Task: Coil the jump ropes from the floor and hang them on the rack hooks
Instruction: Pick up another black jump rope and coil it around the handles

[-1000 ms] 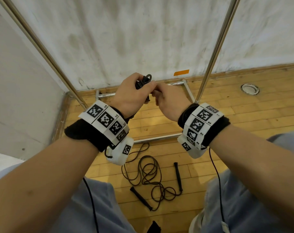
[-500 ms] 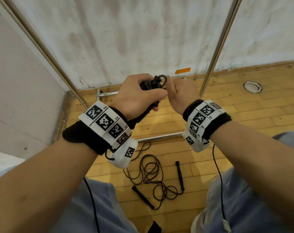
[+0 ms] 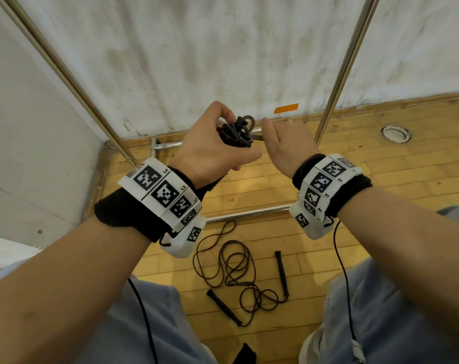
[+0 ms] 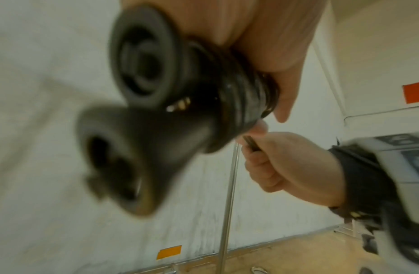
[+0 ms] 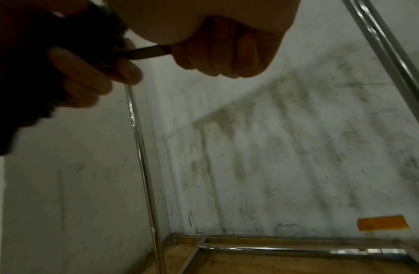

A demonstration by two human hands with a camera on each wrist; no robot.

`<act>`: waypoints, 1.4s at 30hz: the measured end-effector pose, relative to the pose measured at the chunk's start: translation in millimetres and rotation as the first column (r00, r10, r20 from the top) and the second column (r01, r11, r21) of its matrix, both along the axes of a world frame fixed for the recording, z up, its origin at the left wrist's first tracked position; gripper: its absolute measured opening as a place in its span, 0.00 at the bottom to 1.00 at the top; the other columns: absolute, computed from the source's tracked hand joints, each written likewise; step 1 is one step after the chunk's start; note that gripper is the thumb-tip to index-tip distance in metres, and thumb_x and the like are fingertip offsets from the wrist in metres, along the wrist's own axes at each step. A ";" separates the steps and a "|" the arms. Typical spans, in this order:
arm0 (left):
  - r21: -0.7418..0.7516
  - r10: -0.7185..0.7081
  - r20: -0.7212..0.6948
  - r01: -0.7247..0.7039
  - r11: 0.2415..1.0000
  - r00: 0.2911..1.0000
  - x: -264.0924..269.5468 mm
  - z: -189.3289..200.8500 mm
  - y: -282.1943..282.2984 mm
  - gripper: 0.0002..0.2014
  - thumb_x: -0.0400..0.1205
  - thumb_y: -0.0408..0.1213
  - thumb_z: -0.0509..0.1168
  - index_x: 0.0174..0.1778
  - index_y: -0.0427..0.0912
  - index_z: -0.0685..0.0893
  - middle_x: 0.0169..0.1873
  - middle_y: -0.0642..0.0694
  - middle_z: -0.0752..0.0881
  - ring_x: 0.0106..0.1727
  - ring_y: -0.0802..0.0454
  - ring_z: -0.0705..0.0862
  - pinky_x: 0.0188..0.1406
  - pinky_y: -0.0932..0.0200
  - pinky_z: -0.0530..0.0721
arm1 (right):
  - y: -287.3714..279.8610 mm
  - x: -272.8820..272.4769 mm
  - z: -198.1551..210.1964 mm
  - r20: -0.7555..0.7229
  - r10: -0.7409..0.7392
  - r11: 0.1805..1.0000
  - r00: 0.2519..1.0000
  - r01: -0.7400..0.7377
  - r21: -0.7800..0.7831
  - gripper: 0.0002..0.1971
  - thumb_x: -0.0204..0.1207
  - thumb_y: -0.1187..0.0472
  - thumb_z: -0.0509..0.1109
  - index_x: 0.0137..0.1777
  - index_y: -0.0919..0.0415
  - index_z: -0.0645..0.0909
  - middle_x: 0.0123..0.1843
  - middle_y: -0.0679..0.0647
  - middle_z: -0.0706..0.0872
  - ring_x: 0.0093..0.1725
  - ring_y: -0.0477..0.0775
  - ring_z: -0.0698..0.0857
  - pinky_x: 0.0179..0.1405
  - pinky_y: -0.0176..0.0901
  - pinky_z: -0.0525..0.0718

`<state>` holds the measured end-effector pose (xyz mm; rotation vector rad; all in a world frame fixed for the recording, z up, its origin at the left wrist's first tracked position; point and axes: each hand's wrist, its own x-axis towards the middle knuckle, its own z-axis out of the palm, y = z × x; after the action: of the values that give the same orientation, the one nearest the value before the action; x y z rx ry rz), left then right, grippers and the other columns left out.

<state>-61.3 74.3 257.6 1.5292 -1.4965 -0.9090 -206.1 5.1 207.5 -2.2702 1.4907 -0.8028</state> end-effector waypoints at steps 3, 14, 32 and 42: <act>-0.039 0.082 0.074 -0.079 0.996 0.994 4.3 -4.3 -4.7 0.21 0.69 0.48 0.78 0.51 0.53 0.75 0.45 0.53 0.84 0.39 0.52 0.88 0.38 0.55 0.88 | 4.5 -2.0 -0.9 -0.017 -0.011 0.999 1.000 0.010 -0.037 0.27 0.87 0.51 0.47 0.22 0.54 0.60 0.18 0.49 0.64 0.20 0.49 0.65 0.26 0.44 0.60; -0.220 0.265 0.119 -0.235 0.947 0.957 -8.4 -13.6 -10.0 0.13 0.74 0.50 0.72 0.45 0.50 0.76 0.35 0.59 0.79 0.34 0.65 0.78 0.31 0.74 0.73 | 30.8 16.5 -0.9 0.065 0.019 1.000 0.998 -0.021 0.016 0.24 0.85 0.49 0.43 0.55 0.58 0.79 0.42 0.53 0.85 0.42 0.55 0.82 0.40 0.47 0.78; 0.010 -0.092 -0.024 0.092 0.996 0.995 -12.2 5.8 11.0 0.06 0.73 0.34 0.73 0.34 0.49 0.83 0.23 0.50 0.80 0.21 0.56 0.79 0.16 0.65 0.76 | -8.5 -6.4 -5.9 -0.072 -0.037 0.999 0.997 0.037 -0.001 0.26 0.87 0.57 0.43 0.23 0.59 0.60 0.20 0.54 0.66 0.21 0.53 0.65 0.25 0.46 0.57; 0.048 -0.006 0.165 -0.002 0.999 0.986 4.4 -6.1 -4.2 0.24 0.70 0.46 0.77 0.51 0.51 0.68 0.40 0.51 0.83 0.27 0.62 0.78 0.21 0.71 0.75 | -3.0 -7.5 -11.1 -0.121 -0.055 0.998 0.991 0.052 -0.024 0.28 0.86 0.47 0.43 0.25 0.54 0.67 0.22 0.48 0.69 0.23 0.49 0.69 0.31 0.44 0.61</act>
<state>-56.9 70.1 251.5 1.6729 -1.6033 -0.8413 -213.6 2.2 196.4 -2.3412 1.6098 -0.7090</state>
